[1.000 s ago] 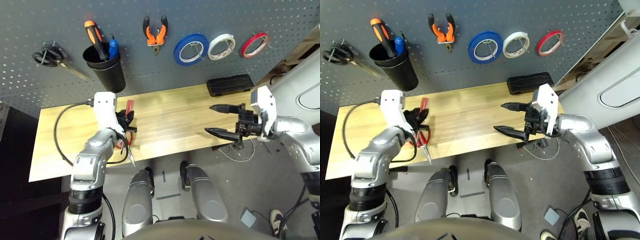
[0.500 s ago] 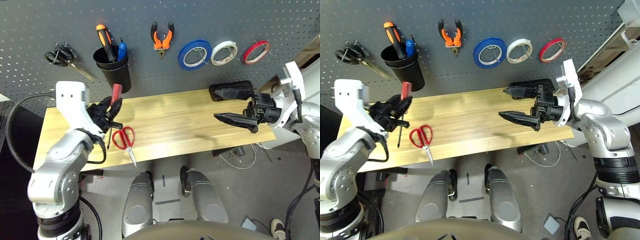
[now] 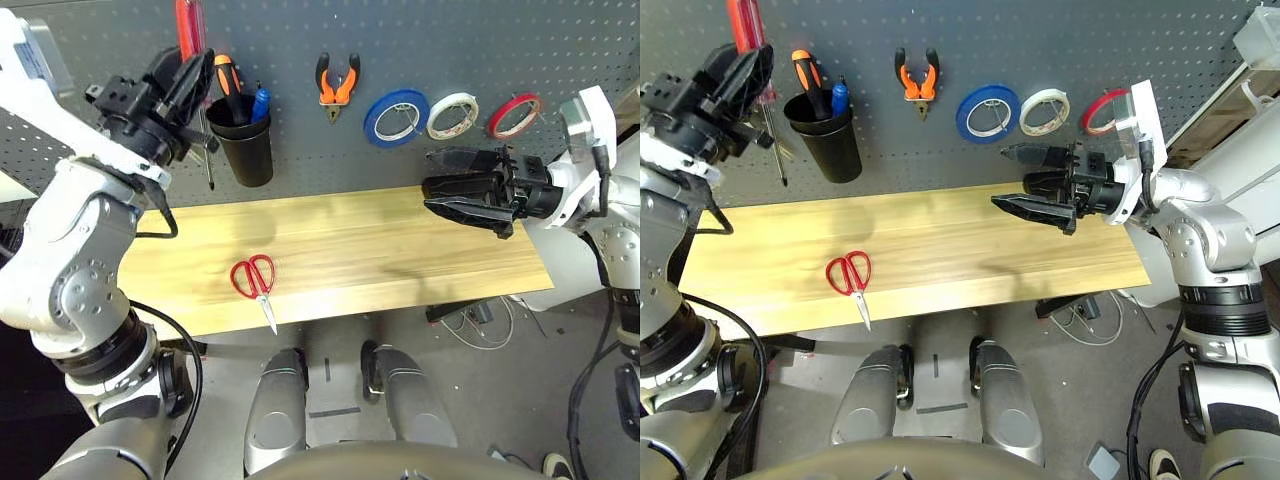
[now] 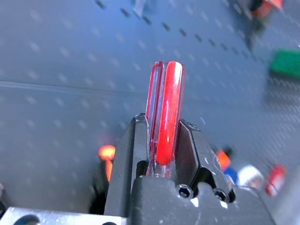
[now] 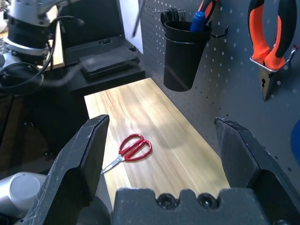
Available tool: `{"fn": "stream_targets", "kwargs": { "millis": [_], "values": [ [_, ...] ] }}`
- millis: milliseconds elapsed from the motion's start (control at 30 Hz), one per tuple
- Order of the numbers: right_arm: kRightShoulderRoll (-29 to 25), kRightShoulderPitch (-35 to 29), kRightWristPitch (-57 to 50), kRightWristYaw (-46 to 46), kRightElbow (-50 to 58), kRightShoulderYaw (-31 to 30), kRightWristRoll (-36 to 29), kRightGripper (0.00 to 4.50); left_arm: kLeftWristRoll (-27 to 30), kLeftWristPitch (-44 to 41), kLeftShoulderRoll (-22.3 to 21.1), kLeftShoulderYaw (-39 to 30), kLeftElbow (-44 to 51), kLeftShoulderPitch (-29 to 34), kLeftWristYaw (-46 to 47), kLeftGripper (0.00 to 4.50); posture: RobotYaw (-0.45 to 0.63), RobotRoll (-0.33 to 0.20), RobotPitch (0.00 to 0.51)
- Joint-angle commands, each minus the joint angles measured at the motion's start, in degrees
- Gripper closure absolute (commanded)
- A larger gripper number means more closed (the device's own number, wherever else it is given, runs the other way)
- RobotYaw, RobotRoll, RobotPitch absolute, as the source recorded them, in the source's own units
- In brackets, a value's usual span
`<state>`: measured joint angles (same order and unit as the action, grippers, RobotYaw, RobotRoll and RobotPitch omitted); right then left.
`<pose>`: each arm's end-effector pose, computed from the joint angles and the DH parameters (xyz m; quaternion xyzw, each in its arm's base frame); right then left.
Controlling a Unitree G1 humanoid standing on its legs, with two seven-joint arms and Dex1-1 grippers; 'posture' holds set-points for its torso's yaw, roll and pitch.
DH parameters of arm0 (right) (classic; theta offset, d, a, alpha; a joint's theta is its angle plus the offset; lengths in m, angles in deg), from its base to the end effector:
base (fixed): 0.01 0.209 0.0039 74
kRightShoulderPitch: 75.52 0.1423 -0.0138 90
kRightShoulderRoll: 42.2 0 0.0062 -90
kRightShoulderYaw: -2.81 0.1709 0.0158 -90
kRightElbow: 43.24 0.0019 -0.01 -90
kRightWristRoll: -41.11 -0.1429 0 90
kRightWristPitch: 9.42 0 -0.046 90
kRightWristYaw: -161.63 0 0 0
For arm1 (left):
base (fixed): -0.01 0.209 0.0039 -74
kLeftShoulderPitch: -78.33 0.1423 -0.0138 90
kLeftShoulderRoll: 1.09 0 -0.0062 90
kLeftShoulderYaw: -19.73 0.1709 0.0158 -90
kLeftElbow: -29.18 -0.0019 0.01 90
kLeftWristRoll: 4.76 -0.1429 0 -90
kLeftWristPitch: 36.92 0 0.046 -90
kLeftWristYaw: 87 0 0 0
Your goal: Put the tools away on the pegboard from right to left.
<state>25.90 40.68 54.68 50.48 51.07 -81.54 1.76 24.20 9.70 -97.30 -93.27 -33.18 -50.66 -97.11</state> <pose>0.2631 -0.2351 0.2034 -0.0252 -0.0472 0.6073 0.7927 0.2242 0.2107 0.2834 -0.0253 -0.2451 -0.1265 0.9609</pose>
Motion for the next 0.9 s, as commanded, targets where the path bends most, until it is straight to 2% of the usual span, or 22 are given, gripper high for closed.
{"fn": "stream_targets", "kwargs": {
  "millis": [33, 167, 367, 567, 900],
  "values": [
    [-0.1, -1.7, 0.1, -0.9, 1.7, 0.8, 0.1, 0.0, -3.1, 7.2, 1.7, 1.3, -5.9, -3.2, 2.4, 3.6, 0.02, 0.0, 0.116],
    [0.1, -2.9, 0.1, -2.1, 3.0, 1.1, -0.2, 0.0, -6.8, 14.9, 2.3, 2.8, -11.5, -4.8, 3.4, 3.6, 0.0, 0.0, 0.117],
    [-0.1, -3.9, -0.1, -3.2, 4.3, 1.4, -0.6, 0.0, -8.2, 21.6, 3.1, 4.3, -18.4, -6.3, 2.8, 3.6, -0.02, 0.0, 0.119],
    [0.3, -4.2, -0.2, -4.2, 5.1, 1.2, -0.7, 0.0, -8.4, 25.1, 5.5, 5.5, -21.7, -7.0, 3.4, 3.6, -0.02, 0.0, 0.121],
    [0.6, -4.6, -0.5, -5.4, 6.1, 1.1, -1.1, 0.0, -8.3, 26.6, 7.0, 6.8, -22.3, -5.8, 3.5, 3.6, -0.03, 0.0, 0.133]
  ]
}}
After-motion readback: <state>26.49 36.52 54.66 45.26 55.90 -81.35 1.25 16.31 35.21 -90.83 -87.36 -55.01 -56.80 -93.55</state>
